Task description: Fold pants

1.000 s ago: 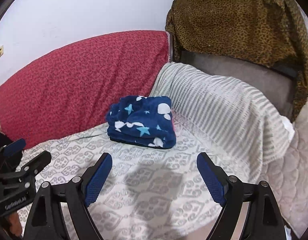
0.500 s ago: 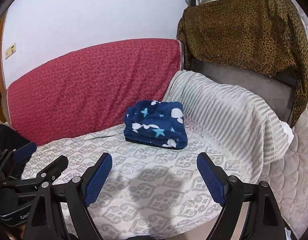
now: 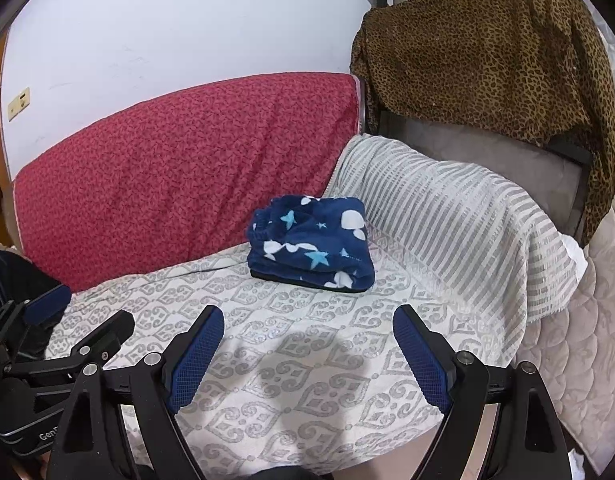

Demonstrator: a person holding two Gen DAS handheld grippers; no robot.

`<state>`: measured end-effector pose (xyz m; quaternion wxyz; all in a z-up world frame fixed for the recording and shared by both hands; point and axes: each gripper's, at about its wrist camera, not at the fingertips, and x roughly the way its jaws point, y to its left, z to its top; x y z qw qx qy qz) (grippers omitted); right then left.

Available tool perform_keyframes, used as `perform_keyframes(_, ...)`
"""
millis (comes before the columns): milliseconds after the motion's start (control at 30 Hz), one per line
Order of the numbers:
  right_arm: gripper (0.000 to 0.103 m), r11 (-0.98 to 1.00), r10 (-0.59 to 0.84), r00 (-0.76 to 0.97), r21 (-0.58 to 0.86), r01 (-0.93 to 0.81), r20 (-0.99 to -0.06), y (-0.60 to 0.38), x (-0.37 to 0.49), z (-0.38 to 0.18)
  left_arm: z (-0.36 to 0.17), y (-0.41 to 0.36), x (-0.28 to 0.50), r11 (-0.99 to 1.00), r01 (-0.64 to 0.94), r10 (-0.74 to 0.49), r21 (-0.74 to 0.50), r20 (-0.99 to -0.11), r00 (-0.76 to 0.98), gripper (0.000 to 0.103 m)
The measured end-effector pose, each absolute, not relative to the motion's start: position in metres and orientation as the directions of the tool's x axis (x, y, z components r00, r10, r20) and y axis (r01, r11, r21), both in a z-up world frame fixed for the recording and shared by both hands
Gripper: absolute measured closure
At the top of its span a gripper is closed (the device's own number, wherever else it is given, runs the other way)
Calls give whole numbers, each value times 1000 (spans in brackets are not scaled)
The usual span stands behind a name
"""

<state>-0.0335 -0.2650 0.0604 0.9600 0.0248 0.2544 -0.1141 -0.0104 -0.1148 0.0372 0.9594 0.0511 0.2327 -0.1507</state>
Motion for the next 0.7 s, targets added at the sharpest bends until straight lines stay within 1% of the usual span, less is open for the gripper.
perform_keyframes(700,15,973,-206,842,-9,232,-499,-263,-34,59,37,-111,-11,948,316,-268,27,-465,844,13)
